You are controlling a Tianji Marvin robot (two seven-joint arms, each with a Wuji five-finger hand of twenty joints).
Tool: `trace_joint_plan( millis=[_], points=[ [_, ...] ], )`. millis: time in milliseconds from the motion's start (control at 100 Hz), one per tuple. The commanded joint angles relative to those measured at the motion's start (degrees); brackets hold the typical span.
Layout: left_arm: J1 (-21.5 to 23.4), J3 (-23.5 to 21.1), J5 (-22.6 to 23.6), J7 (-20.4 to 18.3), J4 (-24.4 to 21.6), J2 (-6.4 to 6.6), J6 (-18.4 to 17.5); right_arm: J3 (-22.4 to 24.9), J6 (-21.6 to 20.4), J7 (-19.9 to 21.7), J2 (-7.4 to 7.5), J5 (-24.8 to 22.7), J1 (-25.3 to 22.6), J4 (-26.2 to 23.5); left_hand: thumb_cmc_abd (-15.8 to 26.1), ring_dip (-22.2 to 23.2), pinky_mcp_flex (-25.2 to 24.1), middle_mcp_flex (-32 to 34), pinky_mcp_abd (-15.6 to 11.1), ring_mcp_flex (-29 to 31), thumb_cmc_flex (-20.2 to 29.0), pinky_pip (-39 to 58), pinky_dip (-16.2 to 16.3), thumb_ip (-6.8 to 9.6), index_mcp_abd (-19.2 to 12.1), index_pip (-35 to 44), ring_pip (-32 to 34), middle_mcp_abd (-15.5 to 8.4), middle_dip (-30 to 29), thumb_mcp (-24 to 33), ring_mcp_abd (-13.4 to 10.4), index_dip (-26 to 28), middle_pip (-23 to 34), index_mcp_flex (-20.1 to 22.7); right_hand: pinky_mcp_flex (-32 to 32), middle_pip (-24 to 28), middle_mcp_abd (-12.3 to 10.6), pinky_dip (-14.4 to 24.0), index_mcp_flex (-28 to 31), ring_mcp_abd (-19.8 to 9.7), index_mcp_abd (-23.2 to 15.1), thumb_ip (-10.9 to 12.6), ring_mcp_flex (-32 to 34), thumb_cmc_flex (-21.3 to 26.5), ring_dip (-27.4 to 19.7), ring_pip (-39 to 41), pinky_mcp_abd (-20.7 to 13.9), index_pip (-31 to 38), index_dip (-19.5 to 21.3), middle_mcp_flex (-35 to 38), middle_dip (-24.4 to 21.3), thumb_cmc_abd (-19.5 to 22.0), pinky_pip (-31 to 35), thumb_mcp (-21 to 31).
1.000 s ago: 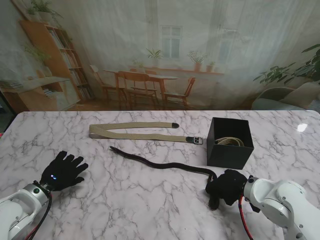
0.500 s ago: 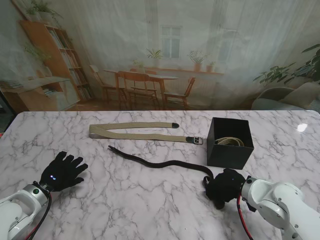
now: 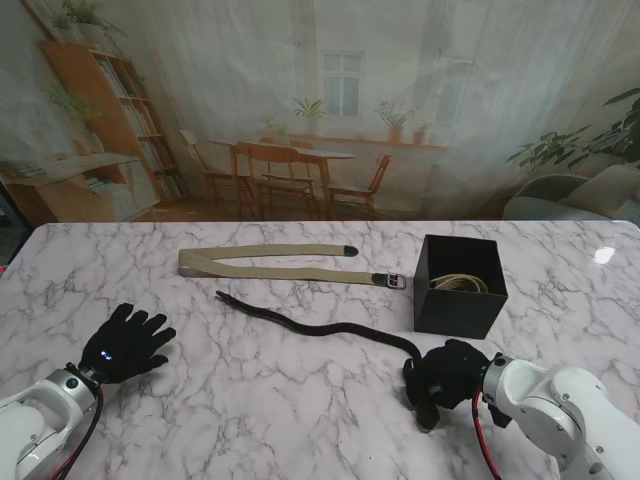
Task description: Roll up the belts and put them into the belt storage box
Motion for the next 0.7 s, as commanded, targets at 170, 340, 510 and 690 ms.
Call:
trace_joint_plan(
  millis=[170, 340, 510, 690],
  points=[
    [0.2, 0.2, -0.1, -0.8, 0.1, -0.11, 0.2, -0.8, -0.5, -1.1, -0.16, -1.4, -0.7, 1.2, 3.1, 0.8, -0.9, -2.2, 2.1, -0.9, -0.2, -0.6, 0.6, -0.96, 1.8, -0.8, 0.9, 1.6, -0.4, -0.9, 1.0, 0.4, -0.1, -1.2, -3.2, -9.2, 5.6, -1.7, 12.0, 3.1, 5.4, -4.2, -14.8, -8.3, -11.3, -11.3, 5.7, 15.6, -2.4, -23.7, -12.3, 0.4, -5.1, -6.9],
    [0.3, 0.1, -0.1, -0.8, 0.1, -0.12, 0.2, -0.8, 0.4, -1.3, -0.25, -1.3, -0.9, 1.1, 3.1, 0.8, -0.9, -2.2, 2.1, -0.9, -0.1, -0.7, 0.6, -0.96, 1.8, -0.7, 0.9, 1.7, -0.4, -0.9, 1.0, 0.4, -0.1, -1.1, -6.4, -13.6, 7.1, -4.6, 13.0, 5.2, 6.5, -4.0, -19.2, -8.8, -14.3, -13.9, 6.9, 16.2, -3.6, -30.2, -14.9, 0.1, -8.6, -6.4],
    [0.3, 0.1, -0.1, -0.8, 0.1, -0.12, 0.2, -0.8, 1.0, -1.7, -0.29, -2.5, -1.3, 0.8, 3.1, 0.8, -0.9, -2.2, 2.1, -0.9, 0.0, -0.7, 0.6, -0.95, 1.7, -0.7, 0.9, 1.7, -0.4, -0.8, 1.0, 0.4, -0.1, -1.1, -11.4, -14.5, 6.9, -10.7, 12.5, 6.4, 5.1, -4.2, -23.9, -9.5, -18.6, -15.6, 7.2, 14.6, -4.0, -32.0, -15.7, -1.5, -10.9, -6.2],
    [0.2, 0.1, 0.0, -0.6, 0.1, -0.09, 0.1, -0.5, 1.0, -5.8, -0.48, -6.2, -1.8, 0.7, 3.0, 0.8, -0.9, -2.2, 2.1, -0.8, 0.0, -0.7, 0.6, -0.95, 1.8, -0.7, 0.9, 1.7, -0.4, -0.8, 0.9, 0.4, -0.1, -1.1, -13.2, -14.2, 7.9, -11.7, 11.0, 6.9, 5.1, -4.5, -25.5, -9.5, -19.1, -16.3, 6.6, 14.4, -3.7, -33.4, -15.6, -3.4, -11.8, -6.7]
  ],
)
